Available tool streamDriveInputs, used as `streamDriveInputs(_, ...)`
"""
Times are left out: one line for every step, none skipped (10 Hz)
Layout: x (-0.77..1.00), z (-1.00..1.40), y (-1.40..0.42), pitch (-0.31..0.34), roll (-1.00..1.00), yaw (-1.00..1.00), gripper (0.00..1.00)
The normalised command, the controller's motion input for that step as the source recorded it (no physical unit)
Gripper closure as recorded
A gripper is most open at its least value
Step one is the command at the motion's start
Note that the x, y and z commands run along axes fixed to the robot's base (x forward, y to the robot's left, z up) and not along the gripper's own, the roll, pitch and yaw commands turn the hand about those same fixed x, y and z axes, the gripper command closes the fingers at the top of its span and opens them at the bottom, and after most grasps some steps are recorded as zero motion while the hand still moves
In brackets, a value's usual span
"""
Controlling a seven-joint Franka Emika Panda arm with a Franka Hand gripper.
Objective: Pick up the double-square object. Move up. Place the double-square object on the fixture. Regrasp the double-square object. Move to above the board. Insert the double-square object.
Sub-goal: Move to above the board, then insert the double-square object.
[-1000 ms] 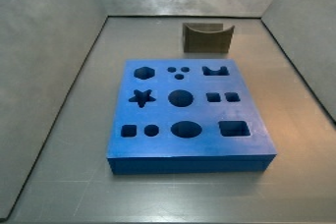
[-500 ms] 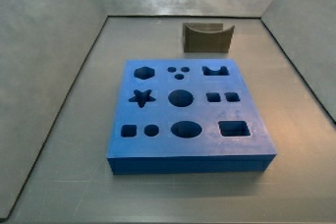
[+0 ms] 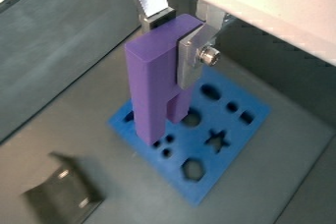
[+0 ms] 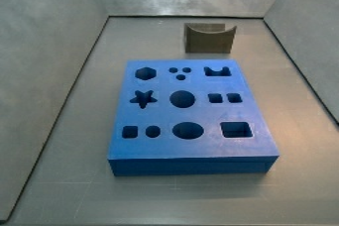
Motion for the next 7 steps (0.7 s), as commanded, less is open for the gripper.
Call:
streamDriveInputs(-0.07, 0.00, 0.01, -0.073, -0.79, -0.12, 1.00)
streamDriveInputs(-0.06, 0.00, 0.03, -0.062, -0.55, -0.08, 1.00)
streamDriveInputs(-0.04, 0.00, 0.01, -0.044, -0.31, -0.03, 1.00)
streamDriveInputs(0.00, -0.51, 0.00, -0.034, 0.00, -1.00, 1.00)
streamDriveInputs(0.00, -0.52, 0.00, -0.037, 0.00, -1.00, 1.00)
streamDriveInputs(0.00, -0.51, 0.00, -0.037, 0.00, -1.00, 1.00)
streamDriveInputs(0.00, -0.51, 0.00, -0.037, 0.00, -1.00, 1.00)
